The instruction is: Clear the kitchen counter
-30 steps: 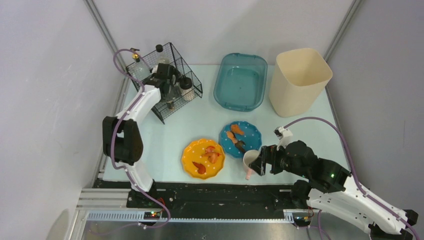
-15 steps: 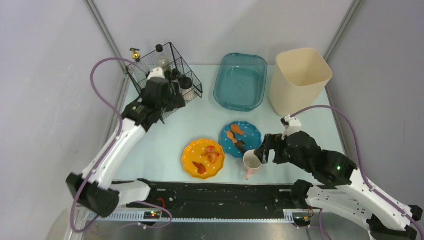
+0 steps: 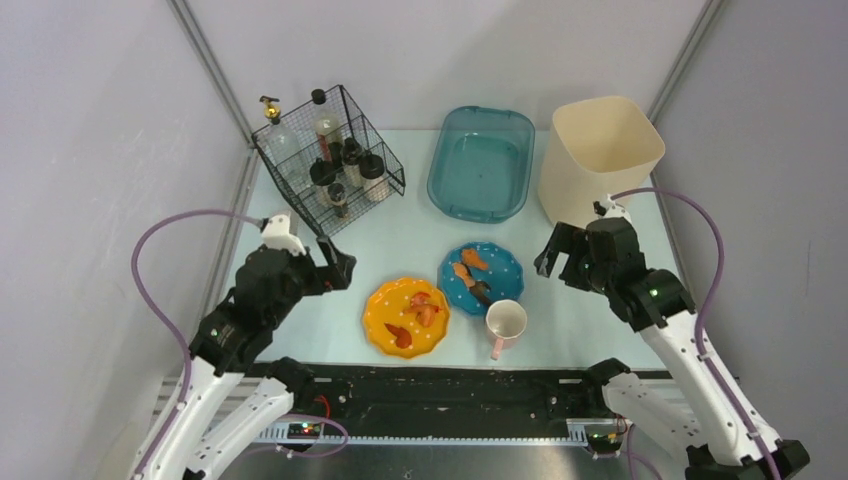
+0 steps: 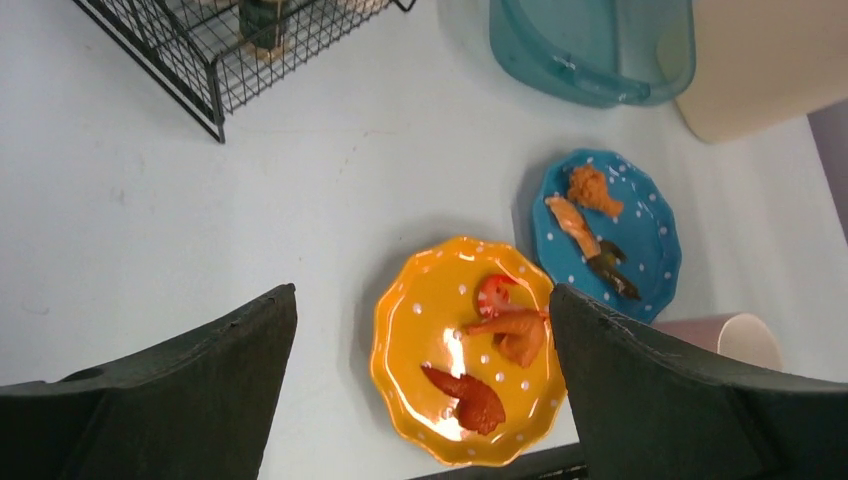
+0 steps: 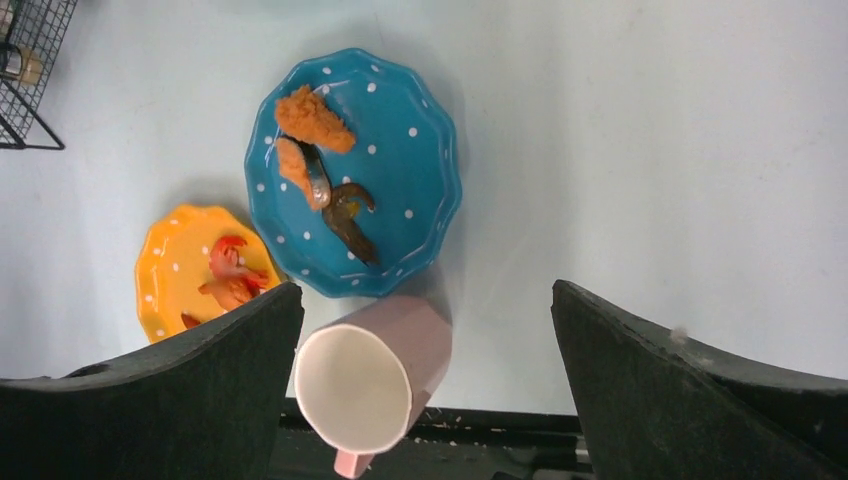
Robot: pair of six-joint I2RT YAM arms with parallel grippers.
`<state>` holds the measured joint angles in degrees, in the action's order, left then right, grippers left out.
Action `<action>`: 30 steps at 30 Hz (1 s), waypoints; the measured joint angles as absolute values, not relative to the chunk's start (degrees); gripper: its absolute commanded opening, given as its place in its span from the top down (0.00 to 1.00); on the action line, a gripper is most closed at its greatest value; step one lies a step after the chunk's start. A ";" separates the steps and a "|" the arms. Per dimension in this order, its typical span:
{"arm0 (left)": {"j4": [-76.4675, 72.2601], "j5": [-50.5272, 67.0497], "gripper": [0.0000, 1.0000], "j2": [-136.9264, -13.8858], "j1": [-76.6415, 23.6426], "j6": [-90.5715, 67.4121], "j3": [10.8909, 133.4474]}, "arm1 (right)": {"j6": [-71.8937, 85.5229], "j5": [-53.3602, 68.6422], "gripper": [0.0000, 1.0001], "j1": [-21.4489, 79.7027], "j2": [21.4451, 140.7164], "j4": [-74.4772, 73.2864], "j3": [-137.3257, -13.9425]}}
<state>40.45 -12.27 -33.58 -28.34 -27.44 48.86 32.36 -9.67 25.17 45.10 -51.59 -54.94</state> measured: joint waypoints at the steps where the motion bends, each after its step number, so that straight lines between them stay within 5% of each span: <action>1: 40.45 -11.68 0.00 -32.34 -28.34 -27.44 47.83 | 32.29 -8.23 0.00 23.42 45.69 -50.39 -54.41; 13: 40.88 -8.58 0.00 -26.15 -28.38 -27.49 40.93 | 32.23 -2.39 0.09 18.90 51.92 -34.74 -39.68; 21: 40.88 -8.14 0.00 -26.59 -28.38 -27.51 40.91 | 30.70 1.41 0.36 15.88 59.86 -24.45 -35.05; 30: 40.91 -8.36 0.00 -26.46 -28.38 -27.99 40.05 | 29.71 7.57 0.44 12.34 68.71 -14.17 -33.36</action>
